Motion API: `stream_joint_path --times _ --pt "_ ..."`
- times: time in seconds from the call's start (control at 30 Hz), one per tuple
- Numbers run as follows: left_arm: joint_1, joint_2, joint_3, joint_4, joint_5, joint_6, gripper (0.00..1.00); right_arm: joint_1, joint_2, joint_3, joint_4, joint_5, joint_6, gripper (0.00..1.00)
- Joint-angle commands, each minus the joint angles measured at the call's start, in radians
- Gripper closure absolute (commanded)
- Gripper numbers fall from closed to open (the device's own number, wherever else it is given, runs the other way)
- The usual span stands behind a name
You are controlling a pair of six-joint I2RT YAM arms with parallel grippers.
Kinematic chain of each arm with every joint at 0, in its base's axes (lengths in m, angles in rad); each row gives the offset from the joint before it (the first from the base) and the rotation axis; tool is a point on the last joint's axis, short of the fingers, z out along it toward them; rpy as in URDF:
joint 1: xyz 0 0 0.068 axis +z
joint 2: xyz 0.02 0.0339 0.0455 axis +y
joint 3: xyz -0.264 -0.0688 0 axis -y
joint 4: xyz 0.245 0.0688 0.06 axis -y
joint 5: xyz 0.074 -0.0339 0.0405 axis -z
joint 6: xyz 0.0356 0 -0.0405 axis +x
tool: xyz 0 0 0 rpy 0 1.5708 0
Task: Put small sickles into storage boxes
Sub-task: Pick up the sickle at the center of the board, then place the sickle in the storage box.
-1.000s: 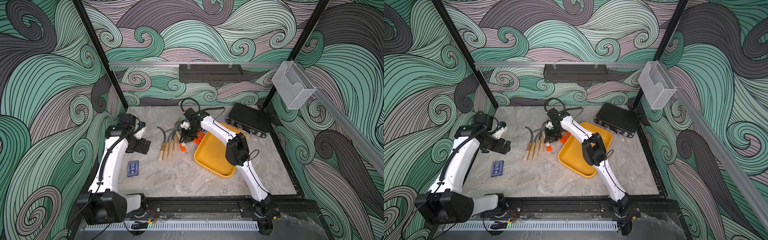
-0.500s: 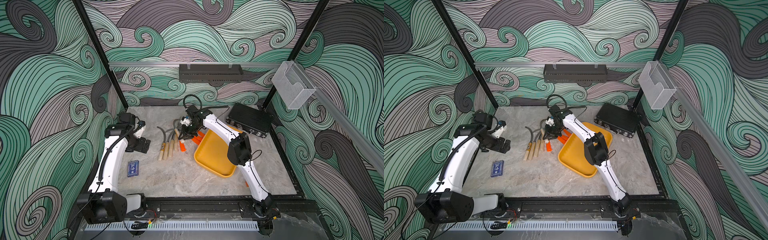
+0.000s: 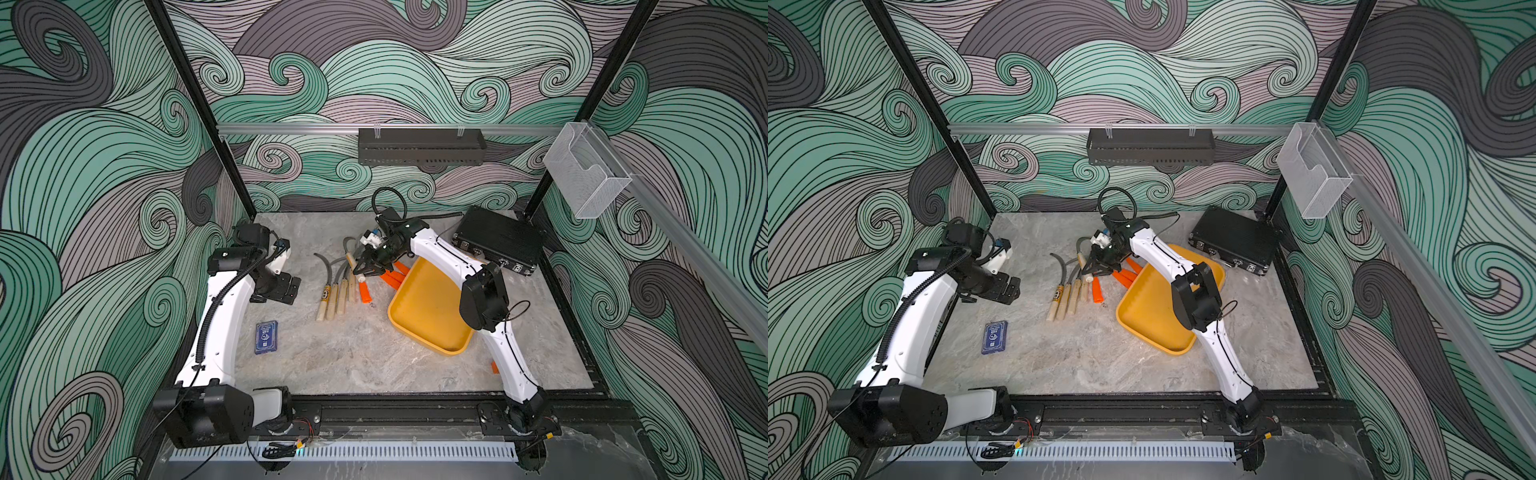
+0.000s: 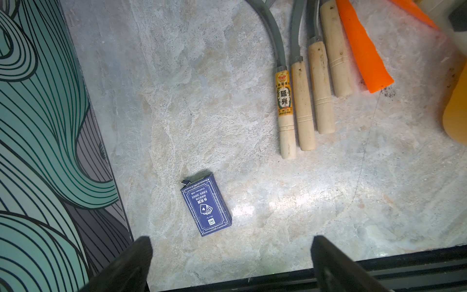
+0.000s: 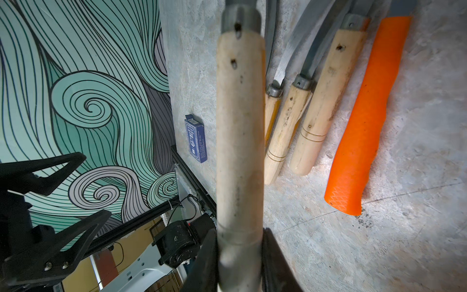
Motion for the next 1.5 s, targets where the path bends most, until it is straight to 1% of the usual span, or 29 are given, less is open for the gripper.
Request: stream_joint_path --times 0.0,0.3,0.57,0.73,0.97,1.27,1.47 --pt "-0.004 0.003 0.041 -0.028 0.001 -0.009 0.01 -0.013 -0.088 -0.041 0.134 -0.083 0.063 0.84" --pt "-0.004 0.003 0.050 -0.030 0.000 -0.010 0.01 -0.025 -0.161 -0.159 0.282 -0.158 0.132 0.84" --pt "-0.004 0.003 0.067 -0.027 0.002 -0.010 0.02 -0.033 -0.262 -0.294 0.335 -0.172 0.140 0.84" --pt "-0.003 0.004 0.087 -0.006 -0.007 -0.001 0.01 -0.041 -0.378 -0.415 0.346 -0.175 0.125 0.83" --pt "-0.003 0.004 0.120 0.021 0.014 0.003 0.01 -0.076 -0.547 -0.574 0.343 -0.174 0.119 0.83" --pt "-0.004 0.045 0.208 -0.008 0.042 -0.013 0.02 -0.169 -0.792 -0.801 0.292 -0.148 0.091 0.83" --pt "-0.004 0.059 0.238 -0.014 0.058 -0.014 0.01 -0.249 -0.954 -0.928 0.200 -0.094 0.038 0.82"
